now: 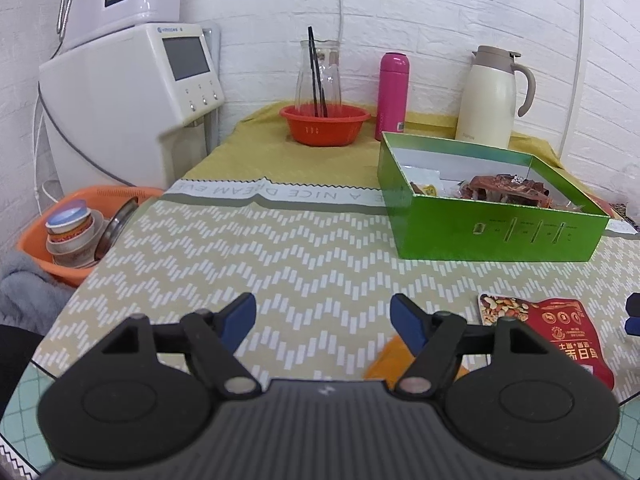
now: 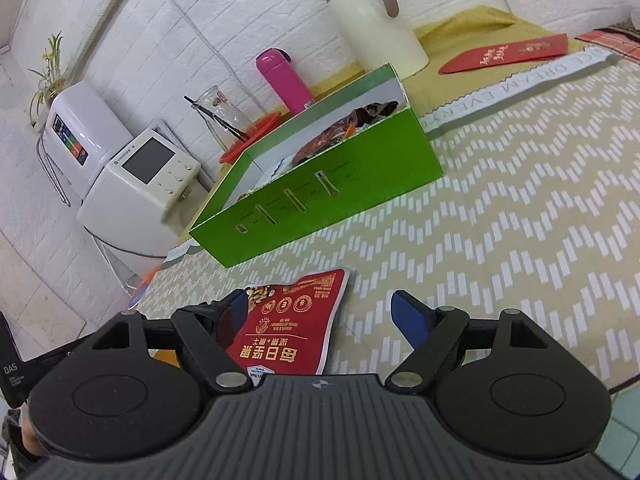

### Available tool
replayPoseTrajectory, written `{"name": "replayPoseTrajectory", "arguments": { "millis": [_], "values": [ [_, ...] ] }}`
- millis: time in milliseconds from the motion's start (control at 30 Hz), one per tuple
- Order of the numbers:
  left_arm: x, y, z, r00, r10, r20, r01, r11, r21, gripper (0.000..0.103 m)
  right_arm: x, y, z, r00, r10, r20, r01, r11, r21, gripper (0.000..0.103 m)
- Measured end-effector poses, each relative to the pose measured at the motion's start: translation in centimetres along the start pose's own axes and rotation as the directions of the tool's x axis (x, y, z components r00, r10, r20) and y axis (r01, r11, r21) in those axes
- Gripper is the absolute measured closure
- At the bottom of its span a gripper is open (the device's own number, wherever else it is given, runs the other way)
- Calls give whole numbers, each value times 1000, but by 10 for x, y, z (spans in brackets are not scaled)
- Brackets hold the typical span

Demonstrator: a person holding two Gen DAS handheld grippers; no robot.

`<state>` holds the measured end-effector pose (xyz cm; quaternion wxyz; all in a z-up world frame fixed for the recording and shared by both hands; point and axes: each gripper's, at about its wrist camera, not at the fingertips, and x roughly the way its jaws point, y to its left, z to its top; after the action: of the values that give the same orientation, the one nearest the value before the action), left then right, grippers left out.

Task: Organize snacks
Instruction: 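Move both tools toward the orange wrapped snack and red nut bag, then grasp the orange wrapped snack with left tool while right grasps the red nut bag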

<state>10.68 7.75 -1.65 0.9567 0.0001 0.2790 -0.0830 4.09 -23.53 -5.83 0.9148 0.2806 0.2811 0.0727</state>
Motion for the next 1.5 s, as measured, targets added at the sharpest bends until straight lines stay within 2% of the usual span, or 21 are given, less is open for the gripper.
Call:
{"name": "replayPoseTrajectory", "arguments": {
  "millis": [300, 467, 600, 767, 833, 900, 967, 1033, 1133, 1167, 1200, 1233, 1267, 1367, 1433, 1500],
  "values": [
    [-8, 14, -9, 999, -31, -5, 31, 998, -59, 28, -4, -1, -2, 1000, 17, -13, -17, 1000, 6, 0],
    [-14, 15, -15, 995, -95, -35, 93, 993, -69, 28, -1, -3, -4, 999, 26, -39, -25, 999, 24, 0],
    [-10, 13, -18, 976, -197, -95, 186, 975, -119, 27, 6, -11, -5, 991, 100, -86, -90, 990, 110, 0],
    [9, 1, -24, 945, -259, -202, 232, 962, -147, 27, 11, -11, -2, 989, 123, -85, -111, 986, 127, 0],
    [11, -7, -26, 945, -263, -196, 243, 963, -120, 21, 17, -13, 1, 986, 144, -85, -131, 982, 137, 0],
    [15, -14, -27, 932, -298, -206, 281, 953, -111, 1, 24, -13, 4, 982, 167, -89, -153, 978, 146, 0],
    [16, -20, -30, 926, -331, -184, 318, 943, -97, 2, 30, -10, 6, 978, 181, -106, -168, 978, 123, 0],
    [18, -24, -32, 927, -336, -166, 327, 942, -76, 2, 35, -5, 6, 971, 204, -125, -196, 977, 79, 0],
    [18, -28, -31, 937, -316, -152, 311, 949, -54, 11, 39, 8, 4, 966, 202, -163, -209, 977, -31, 0],
    [18, -28, -31, 939, -311, -147, 306, 951, -51, 23, 40, 13, 3, 963, 197, -181, -212, 975, -67, 0],
    [18, -28, -30, 939, -313, -145, 309, 950, -53, 30, 42, 18, 2, 967, 168, -192, -191, 976, -107, 11],
    [18, -26, -29, 937, -318, -144, 313, 948, -58, 32, 43, 23, 1, 975, 114, -192, -144, 978, -149, 32],
    [17, -26, -29, 937, -320, -140, 314, 947, -63, 34, 45, 28, -1, 981, 58, -187, -95, 976, -194, 74],
    [14, -27, -31, 938, -322, -128, 317, 947, -61, 37, 46, 35, -5, 987, 21, -162, -67, 957, -283, 77],
    [13, -26, -32, 936, -330, -120, 323, 943, -73, 40, 44, 34, -6, 989, 26, -148, -66, 960, -272, 80],
    [12, -25, -32, 934, -342, -108, 333, 939, -90, 43, 40, 28, -5, 989, 68, -131, -95, 972, -213, 84]
  ]
}}
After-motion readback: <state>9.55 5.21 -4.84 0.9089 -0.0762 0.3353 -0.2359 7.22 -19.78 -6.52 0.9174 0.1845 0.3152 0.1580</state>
